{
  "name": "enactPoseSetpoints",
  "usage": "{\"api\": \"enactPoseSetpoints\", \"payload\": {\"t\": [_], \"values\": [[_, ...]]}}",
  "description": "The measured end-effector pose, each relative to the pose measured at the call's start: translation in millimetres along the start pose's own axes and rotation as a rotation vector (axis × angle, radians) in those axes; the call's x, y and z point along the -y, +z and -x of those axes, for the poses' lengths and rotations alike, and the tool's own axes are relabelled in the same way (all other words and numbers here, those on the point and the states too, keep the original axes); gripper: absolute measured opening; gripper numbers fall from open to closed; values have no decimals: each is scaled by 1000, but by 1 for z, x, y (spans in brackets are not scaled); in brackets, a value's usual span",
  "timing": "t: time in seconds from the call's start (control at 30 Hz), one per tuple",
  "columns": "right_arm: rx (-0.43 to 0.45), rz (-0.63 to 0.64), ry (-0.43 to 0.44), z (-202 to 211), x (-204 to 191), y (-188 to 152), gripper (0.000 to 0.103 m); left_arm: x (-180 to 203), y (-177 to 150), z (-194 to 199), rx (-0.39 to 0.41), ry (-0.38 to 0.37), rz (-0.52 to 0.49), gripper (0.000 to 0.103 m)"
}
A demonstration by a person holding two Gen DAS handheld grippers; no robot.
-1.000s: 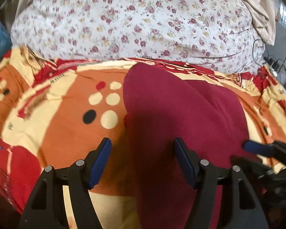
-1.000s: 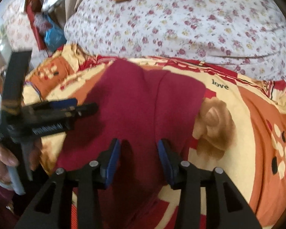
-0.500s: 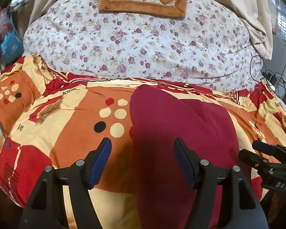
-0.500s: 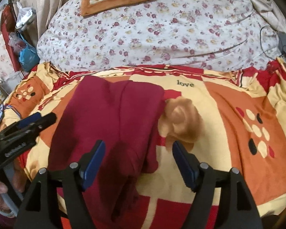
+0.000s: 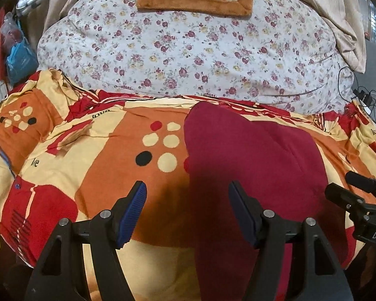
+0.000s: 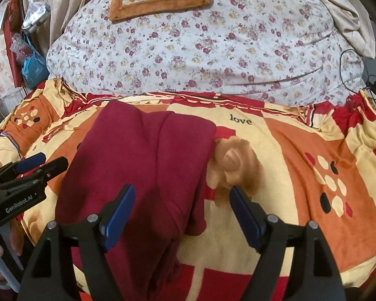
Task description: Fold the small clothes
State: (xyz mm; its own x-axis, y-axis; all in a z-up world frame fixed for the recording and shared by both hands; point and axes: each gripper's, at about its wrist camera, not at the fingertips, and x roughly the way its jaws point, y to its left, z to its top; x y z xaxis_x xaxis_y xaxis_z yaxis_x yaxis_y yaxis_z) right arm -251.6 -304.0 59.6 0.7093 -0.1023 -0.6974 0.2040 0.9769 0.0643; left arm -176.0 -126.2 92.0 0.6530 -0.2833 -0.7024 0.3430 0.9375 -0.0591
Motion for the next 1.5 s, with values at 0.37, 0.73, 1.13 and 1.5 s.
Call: {"api": "enactPoseSetpoints", "payload": {"t": [0.37, 0.73, 1.13, 1.5], "values": [[2, 16, -8, -3, -4, 1, 83, -9, 4, 1, 17, 2, 22, 59], [-13, 4, 1, -10, -2, 1, 83, -10, 4, 1, 12, 9, 23, 59], [-19, 3, 4, -13, -2, 3, 84, -13, 3, -8, 10, 28, 14, 59], [-34, 9, 2, -22, -5, 5, 84, -16, 1, -11, -7, 19, 24, 59]]}}
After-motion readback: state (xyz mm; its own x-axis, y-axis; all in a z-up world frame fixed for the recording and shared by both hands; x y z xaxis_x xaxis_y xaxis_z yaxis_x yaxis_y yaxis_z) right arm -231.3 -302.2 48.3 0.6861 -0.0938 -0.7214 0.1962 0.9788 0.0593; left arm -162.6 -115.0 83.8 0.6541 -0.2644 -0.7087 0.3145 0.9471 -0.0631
